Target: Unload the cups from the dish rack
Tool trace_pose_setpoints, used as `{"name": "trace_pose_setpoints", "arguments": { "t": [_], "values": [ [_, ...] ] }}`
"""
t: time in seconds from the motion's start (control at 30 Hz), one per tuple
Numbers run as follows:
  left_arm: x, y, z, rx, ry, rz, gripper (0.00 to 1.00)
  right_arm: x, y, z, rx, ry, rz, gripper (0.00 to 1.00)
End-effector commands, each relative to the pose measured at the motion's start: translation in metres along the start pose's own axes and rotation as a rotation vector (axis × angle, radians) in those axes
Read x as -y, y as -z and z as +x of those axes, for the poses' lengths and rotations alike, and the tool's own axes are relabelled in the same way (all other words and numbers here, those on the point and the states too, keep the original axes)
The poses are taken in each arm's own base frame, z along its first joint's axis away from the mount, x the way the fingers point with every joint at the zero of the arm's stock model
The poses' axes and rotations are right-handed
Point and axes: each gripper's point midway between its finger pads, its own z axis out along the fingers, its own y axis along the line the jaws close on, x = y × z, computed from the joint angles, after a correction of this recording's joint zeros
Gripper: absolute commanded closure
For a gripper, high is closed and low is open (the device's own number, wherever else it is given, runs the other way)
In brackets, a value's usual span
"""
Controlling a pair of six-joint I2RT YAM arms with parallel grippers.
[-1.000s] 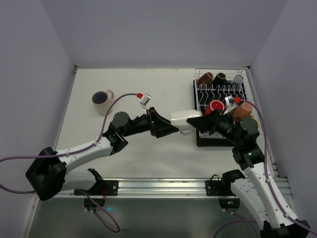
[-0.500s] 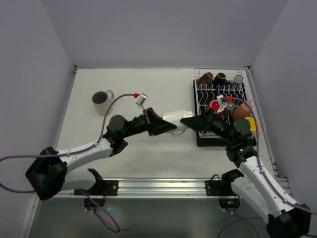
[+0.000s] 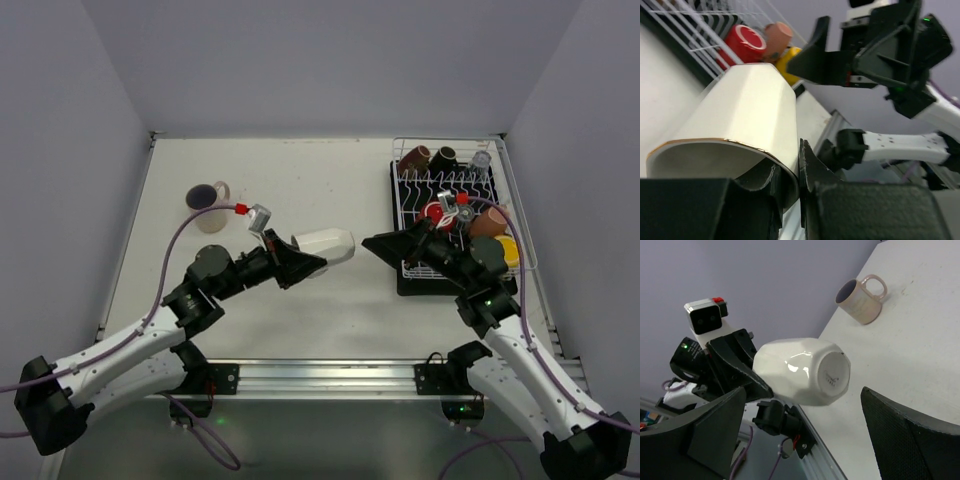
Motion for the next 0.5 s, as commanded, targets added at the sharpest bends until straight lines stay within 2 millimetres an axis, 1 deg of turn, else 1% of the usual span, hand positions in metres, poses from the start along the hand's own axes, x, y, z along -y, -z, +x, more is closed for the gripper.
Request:
{"name": "trace_pose_setpoints", "arguments": {
  "t": [0.0,0.03,0.07,0.1,0.13,0.17,0.2,0.23,0.27,0.3,0.33,0.37,0.4,0.43,0.47],
  "values": [
    [-0.02,0.014,-0.052,0.115,-0.209,-0.24,1.0,-0.006,0.002,-0.02,0.064,0.099,0.035,0.01],
    [-0.035,0.018,-0.046,0.06,-0.239,-0.319,1.0,-0.002,0.002,-0.023,0.077,0.106,0.061,0.01],
    [-0.042,0.018,-0.046,0.029,-0.258,-0.371,1.0,0.002,0.003,-0.024,0.082,0.111,0.083,0.01],
    [-0.053,0.014,-0.059,0.004,-0.305,-0.461,1.0,0.011,0.006,-0.021,0.073,0.127,0.131,0.01],
    [-0.066,0.018,-0.049,-0.082,-0.323,-0.526,1.0,0.015,0.008,-0.025,0.083,0.139,0.163,0.01],
    [-0.077,0.018,-0.048,-0.127,-0.337,-0.573,1.0,0.024,0.01,-0.029,0.105,0.149,0.217,0.01],
    [-0.093,0.011,-0.056,-0.163,-0.351,-0.654,1.0,0.036,0.015,-0.024,0.085,0.159,0.274,0.01],
    [-0.108,0.018,-0.051,-0.232,-0.372,-0.715,1.0,0.04,0.018,-0.025,0.089,0.168,0.304,0.01],
    [-0.125,0.022,-0.06,-0.246,-0.373,-0.771,1.0,0.05,0.022,-0.023,0.088,0.169,0.353,0.01],
    [-0.138,0.015,-0.065,-0.288,-0.369,-0.794,1.0,0.053,0.024,-0.022,0.081,0.19,0.369,0.01],
    [-0.148,0.019,-0.066,-0.322,-0.353,-0.814,1.0,0.057,0.026,-0.019,0.07,0.192,0.382,0.01],
    [-0.166,0.025,-0.078,-0.324,-0.337,-0.854,1.0,0.061,0.028,-0.017,0.065,0.194,0.397,0.01],
    [-0.181,0.019,-0.087,-0.338,-0.336,-0.89,1.0,0.066,0.03,-0.013,0.049,0.197,0.414,0.01],
    [-0.196,0.03,-0.092,-0.371,-0.335,-0.951,1.0,0.068,0.032,-0.01,0.042,0.2,0.419,0.01],
    [-0.208,0.032,-0.096,-0.386,-0.335,-0.984,1.0,0.07,0.033,-0.007,0.036,0.2,0.422,0.01]
  ]
}}
